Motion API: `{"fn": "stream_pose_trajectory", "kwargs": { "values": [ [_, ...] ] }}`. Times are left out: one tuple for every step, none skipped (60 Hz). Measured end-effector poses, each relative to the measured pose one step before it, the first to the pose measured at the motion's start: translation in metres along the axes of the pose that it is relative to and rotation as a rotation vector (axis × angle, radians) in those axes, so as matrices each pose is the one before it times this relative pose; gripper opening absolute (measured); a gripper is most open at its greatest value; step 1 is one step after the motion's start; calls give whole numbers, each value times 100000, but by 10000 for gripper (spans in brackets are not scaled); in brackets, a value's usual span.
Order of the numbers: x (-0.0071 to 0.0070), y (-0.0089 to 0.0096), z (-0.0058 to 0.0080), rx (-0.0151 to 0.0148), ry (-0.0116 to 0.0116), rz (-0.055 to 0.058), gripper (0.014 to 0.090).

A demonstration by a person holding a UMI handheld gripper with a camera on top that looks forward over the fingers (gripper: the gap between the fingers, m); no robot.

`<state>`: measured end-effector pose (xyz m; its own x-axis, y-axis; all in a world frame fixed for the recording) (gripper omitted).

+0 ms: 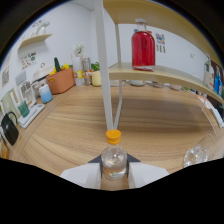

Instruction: Make me a cup of Mount Fuji.

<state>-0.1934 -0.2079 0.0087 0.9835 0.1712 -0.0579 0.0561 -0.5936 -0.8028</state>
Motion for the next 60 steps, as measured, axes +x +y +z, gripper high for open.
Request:
{"fn": "stream_pose_trajectory", "kwargs": {
  "values": [
    [-15, 44, -52, -74, -151, -71, 371],
    [-10, 63, -76, -112, -60, -155, 372],
    [-1, 47, -76, -16, -57, -205, 373],
    [-13, 19, -75, 126, -87, -278, 373],
    [-16, -15, -81, 295, -100, -338, 374],
    [-13, -22, -85, 406, -131, -419, 380],
    [-44, 15, -93, 406, -257, -483, 391],
    [-61, 26, -127, 312, -231, -459, 405],
    [1, 15, -91, 6, -249, -450, 418],
    [-51, 87, -131, -73, -213, -407, 430],
    [-46, 82, -113, -142, -254, -364, 443],
    [-73, 81, -132, -150, -335, -259, 463],
    [-104, 72, -138, -120, -498, -178, 491],
    [-114, 55, -147, -94, -538, -102, 517],
    [-121, 79, -171, -82, -652, -78, 547],
    [-97, 20, -185, -374, -649, -91, 586],
    [-89, 51, -221, -375, -640, -117, 630],
    [-93, 40, -267, -323, -574, -55, 689],
    [-54, -34, -291, -23, -461, 17, 748],
    [-24, -73, -336, 166, -303, -33, 798],
    [6, -106, -371, 309, -156, 34, 834],
    [27, -177, -406, 600, -138, -20, 854],
    [45, -201, -463, 773, -79, 23, 860],
    [100, -240, -494, 820, -42, 5, 858],
    [72, -240, -604, 837, 19, -86, 859],
    [111, -247, -572, 754, -227, -44, 860],
    [123, -223, -538, 732, -14, -130, 862],
    [177, -245, -534, 887, 43, -158, 862],
    [175, -252, -563, 840, -2, -219, 862],
    [162, -238, -571, 822, -92, -175, 860],
    [199, -251, -590, 938, -72, -161, 862],
    [236, -251, -610, 906, 59, -109, 862],
    [352, -294, -589, 870, 105, -136, 864],
    [209, -159, -650, 739, 382, 0, 865],
    [298, -140, -562, 768, 283, -14, 866],
    [412, -101, -573, 606, 379, 33, 864],
    [500, -74, -559, 517, 541, 31, 864],
    [517, -47, -513, 532, 614, -31, 863],
    [713, -19, -423, 621, 597, -53, 863],
    [645, 6, -454, 413, 825, -19, 863],
    [657, 11, -496, 237, 965, 83, 863],
    [636, 20, -393, 222, 931, 137, 863],
    [687, 54, -372, 199, 796, 112, 861],
    [722, 86, -308, 168, 812, 190, 863],
    [757, 91, -275, 2, 939, 245, 862],
    [807, 104, -244, -90, 1073, 378, 864],
    [817, 82, -204, -114, 1110, 498, 865],
    [910, 67, -53, 138, 863, 557, 865],
    [752, -1, -165, -80, 900, 644, 867],
    [831, -34, -98, -30, 757, 556, 865],
    [763, -55, -79, -100, 822, 656, 864],
    [811, -122, -84, 57, 926, 653, 862],
    [824, -204, -60, 260, 987, 538, 862],
    [813, -236, -38, 294, 988, 429, 864],
    [808, -263, -21, 351, 996, 290, 863],
    [753, -302, -2, 326, 897, 302, 864],
    [712, -366, 28, 407, 665, 260, 861],
    [671, -414, 37, 497, 499, 275, 856],
    [581, -477, 34, 431, 385, 222, 854],
    [669, -516, 82, 478, 470, 250, 853]
  ]
}}
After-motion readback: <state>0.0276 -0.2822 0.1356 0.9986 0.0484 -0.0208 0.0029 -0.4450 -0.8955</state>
